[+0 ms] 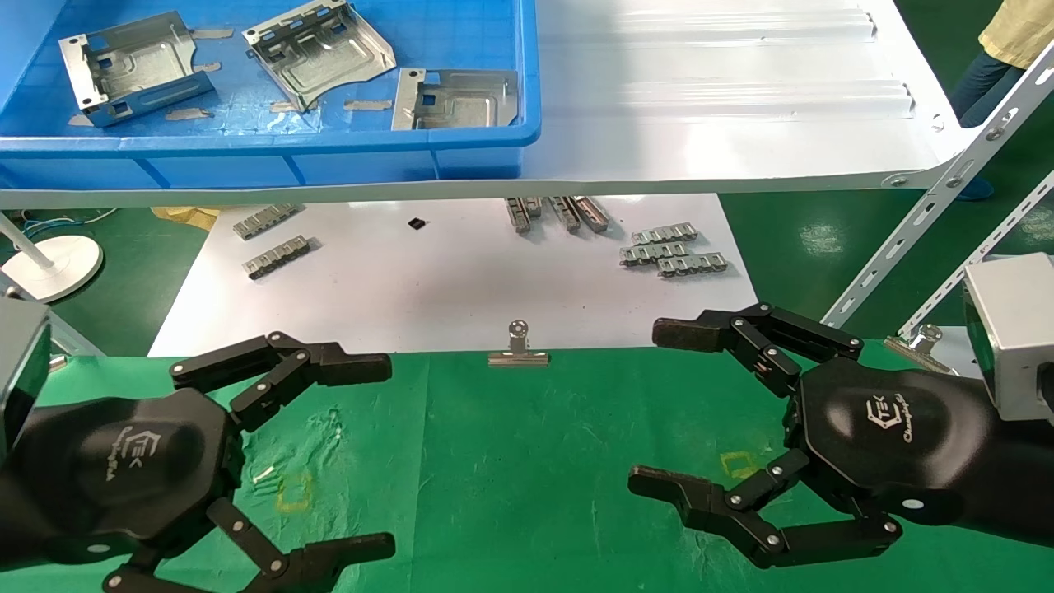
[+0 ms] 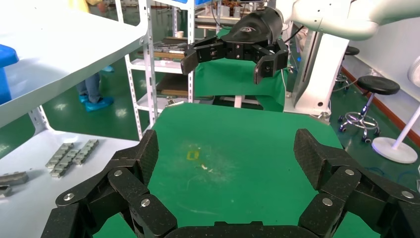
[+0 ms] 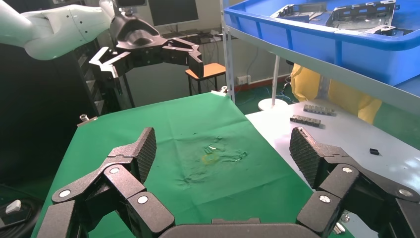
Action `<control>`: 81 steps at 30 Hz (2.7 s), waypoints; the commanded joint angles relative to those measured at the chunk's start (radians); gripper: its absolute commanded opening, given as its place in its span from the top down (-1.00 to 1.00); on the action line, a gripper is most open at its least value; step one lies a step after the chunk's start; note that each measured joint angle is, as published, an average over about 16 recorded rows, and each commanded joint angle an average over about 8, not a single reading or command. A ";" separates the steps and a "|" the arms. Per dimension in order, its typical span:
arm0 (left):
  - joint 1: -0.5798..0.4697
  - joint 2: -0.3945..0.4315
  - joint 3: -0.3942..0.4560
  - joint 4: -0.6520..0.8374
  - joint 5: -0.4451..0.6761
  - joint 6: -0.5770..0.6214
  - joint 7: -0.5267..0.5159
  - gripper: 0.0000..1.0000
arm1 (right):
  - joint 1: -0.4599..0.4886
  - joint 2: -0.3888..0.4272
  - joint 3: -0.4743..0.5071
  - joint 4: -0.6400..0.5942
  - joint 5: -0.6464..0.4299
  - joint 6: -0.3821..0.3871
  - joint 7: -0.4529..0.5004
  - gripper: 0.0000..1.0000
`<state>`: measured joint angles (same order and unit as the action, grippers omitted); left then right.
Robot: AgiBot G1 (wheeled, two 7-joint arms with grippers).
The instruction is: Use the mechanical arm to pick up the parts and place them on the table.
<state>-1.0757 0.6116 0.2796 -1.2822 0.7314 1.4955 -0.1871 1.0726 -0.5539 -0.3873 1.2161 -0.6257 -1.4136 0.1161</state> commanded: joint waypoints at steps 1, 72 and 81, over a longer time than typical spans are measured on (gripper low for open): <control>0.000 0.000 0.000 0.000 0.000 0.000 0.000 -1.00 | 0.000 0.000 0.000 0.000 0.000 0.000 0.000 -1.00; -0.001 -0.001 -0.001 0.000 -0.001 0.000 0.000 -1.00 | 0.000 0.000 0.000 0.000 0.000 0.000 0.000 1.00; -0.204 -0.010 -0.034 0.012 0.068 -0.102 -0.020 -1.00 | 0.000 0.000 0.000 0.000 0.000 0.000 0.000 1.00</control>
<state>-1.3042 0.6322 0.2748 -1.2355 0.8435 1.3804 -0.2141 1.0726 -0.5539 -0.3873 1.2160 -0.6257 -1.4136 0.1160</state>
